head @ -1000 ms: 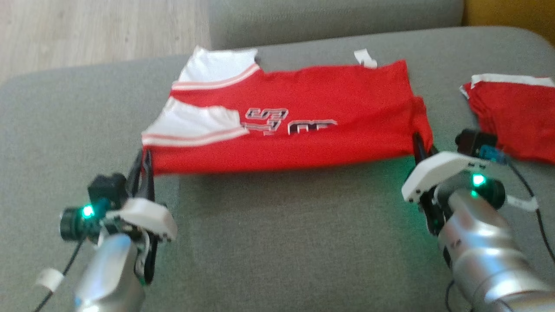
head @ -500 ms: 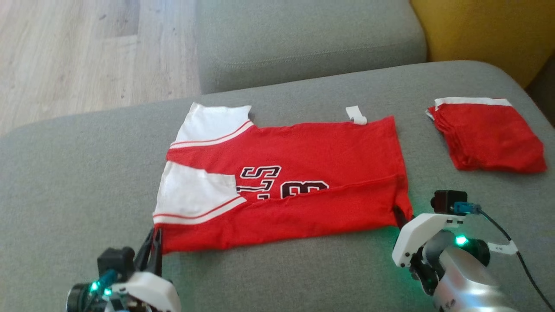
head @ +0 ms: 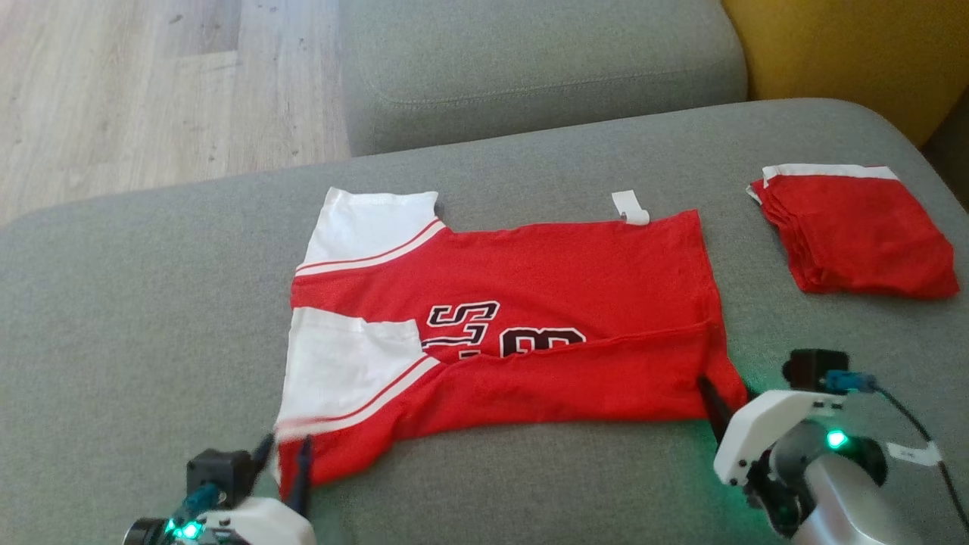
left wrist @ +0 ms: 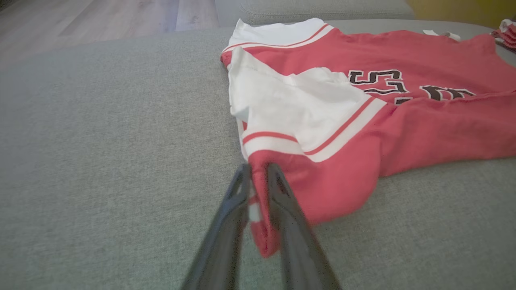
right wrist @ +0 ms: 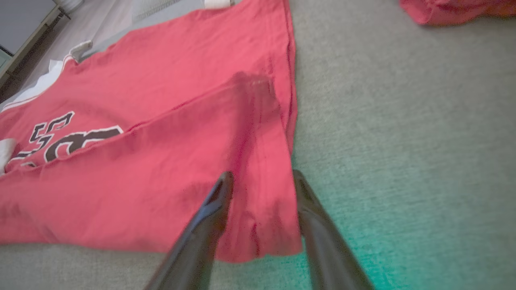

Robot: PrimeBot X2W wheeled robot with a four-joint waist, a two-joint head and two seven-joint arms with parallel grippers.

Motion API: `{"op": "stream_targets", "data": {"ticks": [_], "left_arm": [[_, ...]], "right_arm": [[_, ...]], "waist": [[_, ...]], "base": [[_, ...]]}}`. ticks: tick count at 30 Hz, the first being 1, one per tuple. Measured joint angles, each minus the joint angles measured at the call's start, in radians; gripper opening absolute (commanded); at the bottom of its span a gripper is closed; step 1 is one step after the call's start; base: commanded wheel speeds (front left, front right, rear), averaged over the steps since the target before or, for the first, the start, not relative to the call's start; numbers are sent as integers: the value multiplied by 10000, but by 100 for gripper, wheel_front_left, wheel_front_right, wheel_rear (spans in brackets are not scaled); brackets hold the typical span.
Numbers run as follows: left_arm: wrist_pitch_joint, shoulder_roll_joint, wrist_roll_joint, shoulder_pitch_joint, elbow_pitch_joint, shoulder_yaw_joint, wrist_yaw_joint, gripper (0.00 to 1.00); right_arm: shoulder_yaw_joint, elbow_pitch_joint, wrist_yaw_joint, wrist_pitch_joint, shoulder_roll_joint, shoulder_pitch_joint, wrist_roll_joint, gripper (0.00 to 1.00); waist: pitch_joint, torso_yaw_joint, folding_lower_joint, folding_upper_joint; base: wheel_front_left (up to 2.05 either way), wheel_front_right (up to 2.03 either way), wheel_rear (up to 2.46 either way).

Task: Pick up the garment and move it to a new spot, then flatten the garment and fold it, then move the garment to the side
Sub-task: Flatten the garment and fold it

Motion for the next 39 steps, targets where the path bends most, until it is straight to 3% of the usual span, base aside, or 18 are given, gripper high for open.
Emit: {"op": "stream_targets", "data": {"ticks": [1,5,12,17,21,24,34,39], "left_arm": [[4,17,10,-2,-48,-8,8,100],[36,69,42,-63,-295,13,184,100],[-999,322,255,-1162,-1172,527,418,100],[-1020,694,345,-3055,-1398,489,-483,100],[-19,1074,280,-5191,-698,238,-1649,100],[957,1154,-104,-6740,230,-205,-2163,100],[3561,2330,-1651,-9811,2884,-2527,-2385,100],[3950,2746,-1902,-10619,4031,-2936,-2385,100]], "right_arm": [[-188,-303,0,25,0,126,-107,100],[-863,-1732,0,136,40,538,-535,100],[-2531,-4525,0,140,336,869,-1764,100],[-3020,-5887,0,142,525,710,-2194,100],[-2978,-6414,0,146,581,-101,-2247,100],[-2773,-6560,0,169,589,-893,-2242,100],[-1914,-6454,0,-165,594,-2466,-2136,100],[-1651,-6420,0,-316,594,-2743,-2052,100]], "waist": [[30,-1,0,0],[152,-19,0,0],[583,-26,0,0],[1230,-88,1,0],[1913,-212,2,0],[2478,-360,3,0],[4181,-1196,4,-1],[4779,-1626,3,-1]], "base": [[0,0,0],[0,0,0],[0,0,0],[0,0,0],[0,0,0],[0,0,0],[0,0,0],[0,0,0]]}}
